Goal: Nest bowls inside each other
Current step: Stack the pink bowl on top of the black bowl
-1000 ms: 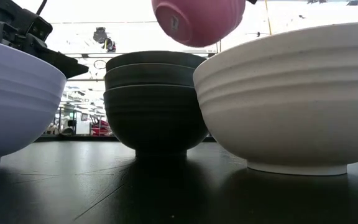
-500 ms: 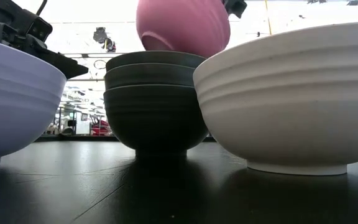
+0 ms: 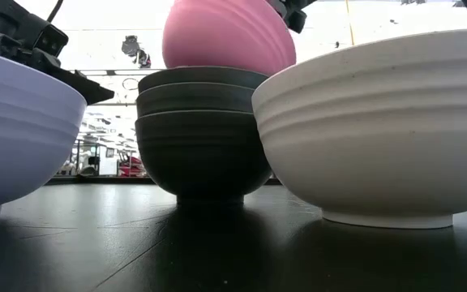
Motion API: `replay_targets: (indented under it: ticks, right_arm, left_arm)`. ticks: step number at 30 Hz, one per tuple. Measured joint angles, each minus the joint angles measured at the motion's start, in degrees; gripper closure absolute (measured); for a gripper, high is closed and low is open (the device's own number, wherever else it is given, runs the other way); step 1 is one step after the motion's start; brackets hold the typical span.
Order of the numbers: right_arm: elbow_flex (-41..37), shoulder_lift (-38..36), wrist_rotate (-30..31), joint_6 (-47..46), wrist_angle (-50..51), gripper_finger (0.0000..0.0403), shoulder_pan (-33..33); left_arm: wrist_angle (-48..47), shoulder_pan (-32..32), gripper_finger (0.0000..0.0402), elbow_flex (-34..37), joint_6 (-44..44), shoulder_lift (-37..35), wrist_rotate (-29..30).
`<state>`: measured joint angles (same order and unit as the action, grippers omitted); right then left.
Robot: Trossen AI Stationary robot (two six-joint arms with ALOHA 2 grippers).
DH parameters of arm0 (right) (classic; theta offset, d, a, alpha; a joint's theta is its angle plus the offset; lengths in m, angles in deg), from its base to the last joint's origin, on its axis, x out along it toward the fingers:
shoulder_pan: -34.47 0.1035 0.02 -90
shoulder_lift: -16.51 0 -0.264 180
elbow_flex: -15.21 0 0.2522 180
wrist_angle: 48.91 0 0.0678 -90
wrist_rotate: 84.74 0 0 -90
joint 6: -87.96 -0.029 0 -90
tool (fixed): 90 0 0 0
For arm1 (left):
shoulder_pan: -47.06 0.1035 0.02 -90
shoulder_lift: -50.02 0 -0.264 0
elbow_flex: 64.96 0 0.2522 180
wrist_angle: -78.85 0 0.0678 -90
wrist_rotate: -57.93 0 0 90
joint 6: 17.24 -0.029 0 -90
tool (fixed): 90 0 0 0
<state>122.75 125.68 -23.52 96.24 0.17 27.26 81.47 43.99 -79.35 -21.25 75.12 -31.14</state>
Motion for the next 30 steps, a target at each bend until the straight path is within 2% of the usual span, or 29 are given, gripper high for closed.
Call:
replay_targets:
  ticks: [11,21,30]
  right_arm:
    - [-0.02,0.50,3.71,-0.29,4.76,0.0401,0.31]
    - [-0.02,0.50,12.00,-0.58,9.36,0.0401,0.31]
    - [-0.02,0.43,12.47,-2.76,14.42,0.0401,0.28]
  left_arm:
    - [0.04,0.00,0.0195,0.00,0.04,0.00,0.00]
    - [-0.15,-0.01,0.0195,0.00,0.13,0.00,0.00]
    - [-0.36,0.00,0.0195,0.00,0.15,0.00,-0.01]
